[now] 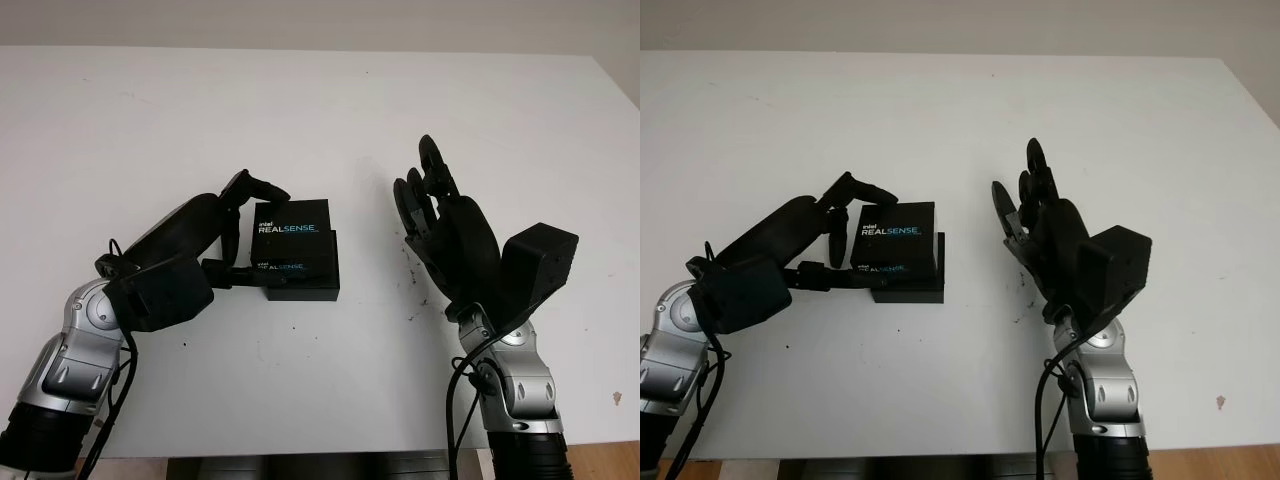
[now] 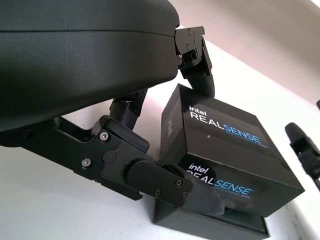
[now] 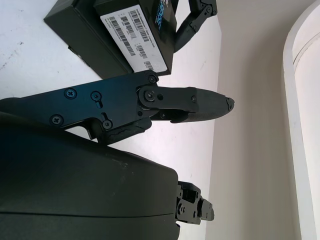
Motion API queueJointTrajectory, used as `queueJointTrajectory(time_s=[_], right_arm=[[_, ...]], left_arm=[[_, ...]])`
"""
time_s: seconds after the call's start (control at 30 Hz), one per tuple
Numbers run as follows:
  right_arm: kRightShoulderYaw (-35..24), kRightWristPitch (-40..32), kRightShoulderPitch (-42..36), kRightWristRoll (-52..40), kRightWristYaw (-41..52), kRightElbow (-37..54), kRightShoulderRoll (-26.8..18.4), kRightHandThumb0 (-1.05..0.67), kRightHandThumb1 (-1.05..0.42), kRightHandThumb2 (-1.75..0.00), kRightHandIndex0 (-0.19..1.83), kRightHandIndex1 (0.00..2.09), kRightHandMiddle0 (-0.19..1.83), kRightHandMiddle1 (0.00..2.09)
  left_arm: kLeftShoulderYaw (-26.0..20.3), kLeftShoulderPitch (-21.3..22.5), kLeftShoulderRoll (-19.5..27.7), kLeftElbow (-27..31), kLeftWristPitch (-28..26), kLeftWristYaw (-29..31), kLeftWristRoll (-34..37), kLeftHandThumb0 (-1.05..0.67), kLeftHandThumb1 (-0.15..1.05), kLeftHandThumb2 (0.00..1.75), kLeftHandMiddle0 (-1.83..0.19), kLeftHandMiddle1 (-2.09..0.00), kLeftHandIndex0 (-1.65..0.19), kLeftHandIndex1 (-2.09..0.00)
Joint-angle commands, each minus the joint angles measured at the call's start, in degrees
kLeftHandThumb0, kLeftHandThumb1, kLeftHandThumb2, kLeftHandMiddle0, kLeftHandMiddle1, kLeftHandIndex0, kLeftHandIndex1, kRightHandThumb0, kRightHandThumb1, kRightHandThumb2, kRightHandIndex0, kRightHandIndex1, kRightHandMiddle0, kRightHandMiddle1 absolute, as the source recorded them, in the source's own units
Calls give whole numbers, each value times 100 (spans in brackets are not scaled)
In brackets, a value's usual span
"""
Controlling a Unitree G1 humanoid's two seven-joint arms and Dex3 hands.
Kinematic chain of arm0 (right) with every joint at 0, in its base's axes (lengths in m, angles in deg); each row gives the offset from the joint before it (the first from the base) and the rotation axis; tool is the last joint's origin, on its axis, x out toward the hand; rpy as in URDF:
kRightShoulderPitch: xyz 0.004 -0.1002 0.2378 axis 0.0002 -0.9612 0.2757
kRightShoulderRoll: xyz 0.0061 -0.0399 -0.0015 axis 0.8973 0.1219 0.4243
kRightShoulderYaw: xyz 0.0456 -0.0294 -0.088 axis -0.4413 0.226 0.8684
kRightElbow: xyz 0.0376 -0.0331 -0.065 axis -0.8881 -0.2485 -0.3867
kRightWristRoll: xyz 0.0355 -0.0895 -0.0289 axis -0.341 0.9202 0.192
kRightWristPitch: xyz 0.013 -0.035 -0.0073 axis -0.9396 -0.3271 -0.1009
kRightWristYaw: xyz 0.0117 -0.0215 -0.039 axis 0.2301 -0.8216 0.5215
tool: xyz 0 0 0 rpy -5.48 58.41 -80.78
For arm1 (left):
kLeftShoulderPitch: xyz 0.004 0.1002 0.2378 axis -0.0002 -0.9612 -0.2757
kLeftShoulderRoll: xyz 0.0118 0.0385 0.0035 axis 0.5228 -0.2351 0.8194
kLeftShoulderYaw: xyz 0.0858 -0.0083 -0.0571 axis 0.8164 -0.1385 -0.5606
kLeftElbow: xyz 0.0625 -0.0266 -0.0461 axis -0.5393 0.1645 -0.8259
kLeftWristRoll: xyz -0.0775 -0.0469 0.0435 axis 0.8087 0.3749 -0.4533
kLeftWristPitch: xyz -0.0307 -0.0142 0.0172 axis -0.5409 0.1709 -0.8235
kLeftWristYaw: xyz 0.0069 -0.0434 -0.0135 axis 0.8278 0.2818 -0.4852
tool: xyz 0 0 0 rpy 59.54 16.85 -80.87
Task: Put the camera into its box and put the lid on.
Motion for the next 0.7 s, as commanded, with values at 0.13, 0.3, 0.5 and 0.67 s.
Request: queueJointTrajectory(time_s=[0.13, 0.3, 0.5, 0.67], right_arm=[[-2, 23, -47, -32, -2, 67, -11, -56, -105, -40, -15, 5, -11, 5], [-11, 67, -57, -70, 40, 44, -12, -55, -105, -41, -16, 5, -11, 5], [-1, 61, -62, -25, 18, 63, -17, -56, -105, -41, -15, 5, -11, 5], [-11, 41, -66, -53, 21, 67, -14, -57, -105, -40, -15, 5, -11, 5]], left_arm=[[-10, 69, 50, -149, 274, -20, -40, -38, 105, 27, -47, -209, 2, -181], [-36, 99, 20, -298, 490, -25, 46, -38, 105, 26, -51, -209, -2, -170], [-1, 115, -12, -500, 824, -112, 45, -39, 105, 26, -55, -209, -4, -169], [29, 120, -55, -571, 984, -157, 31, -41, 105, 27, -51, -209, -4, -171]])
